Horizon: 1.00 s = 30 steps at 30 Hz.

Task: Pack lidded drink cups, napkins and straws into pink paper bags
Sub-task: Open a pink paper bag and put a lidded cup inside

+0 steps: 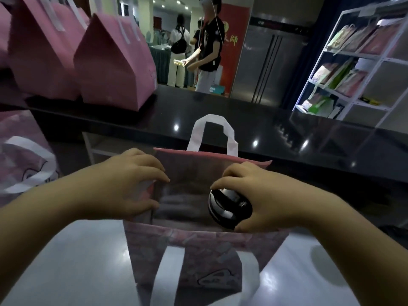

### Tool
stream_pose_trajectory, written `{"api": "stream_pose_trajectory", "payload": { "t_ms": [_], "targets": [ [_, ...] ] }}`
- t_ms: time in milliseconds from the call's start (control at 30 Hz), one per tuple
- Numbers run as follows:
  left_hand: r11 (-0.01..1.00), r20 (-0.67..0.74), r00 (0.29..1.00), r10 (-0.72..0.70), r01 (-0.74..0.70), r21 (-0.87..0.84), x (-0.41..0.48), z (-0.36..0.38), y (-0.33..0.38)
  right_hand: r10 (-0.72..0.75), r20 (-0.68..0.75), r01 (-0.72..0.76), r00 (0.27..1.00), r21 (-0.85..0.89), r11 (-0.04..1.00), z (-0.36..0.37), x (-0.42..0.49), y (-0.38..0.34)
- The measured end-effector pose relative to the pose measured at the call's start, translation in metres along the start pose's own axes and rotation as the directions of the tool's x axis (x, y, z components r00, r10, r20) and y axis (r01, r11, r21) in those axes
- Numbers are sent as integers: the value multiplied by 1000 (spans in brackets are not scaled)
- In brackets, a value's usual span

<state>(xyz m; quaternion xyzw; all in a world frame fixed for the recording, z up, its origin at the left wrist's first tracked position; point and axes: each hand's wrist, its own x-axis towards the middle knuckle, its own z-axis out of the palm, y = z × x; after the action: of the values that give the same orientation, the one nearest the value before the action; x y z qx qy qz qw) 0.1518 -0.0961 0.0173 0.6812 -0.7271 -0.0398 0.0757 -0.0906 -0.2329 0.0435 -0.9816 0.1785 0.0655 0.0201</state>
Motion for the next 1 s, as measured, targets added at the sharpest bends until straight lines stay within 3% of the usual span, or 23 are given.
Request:
{"api": "stream_pose_trajectory", "payload": {
  "t_ms": [200,367,633,867,1000],
  "targets": [
    [999,87,996,-23,24,-21,-10,10,0,-110,51,114,993,-86,990,-5,10,-17],
    [1000,124,992,-15,18,-25,-17,11,5,-176,16,177,984,-35,984,-3,26,-26],
    [998,160,987,-20,28,-49,-17,14,7,-162,184,144,969,110,983,17,47,-33],
    [995,154,988,-13,29,-101,-17,16,6,-167,248,148,954,95,984,28,54,-41],
    [993,130,991,-4,19,-113,-17,16,5,-133,186,127,973,46,991,31,60,-40]
  ]
}}
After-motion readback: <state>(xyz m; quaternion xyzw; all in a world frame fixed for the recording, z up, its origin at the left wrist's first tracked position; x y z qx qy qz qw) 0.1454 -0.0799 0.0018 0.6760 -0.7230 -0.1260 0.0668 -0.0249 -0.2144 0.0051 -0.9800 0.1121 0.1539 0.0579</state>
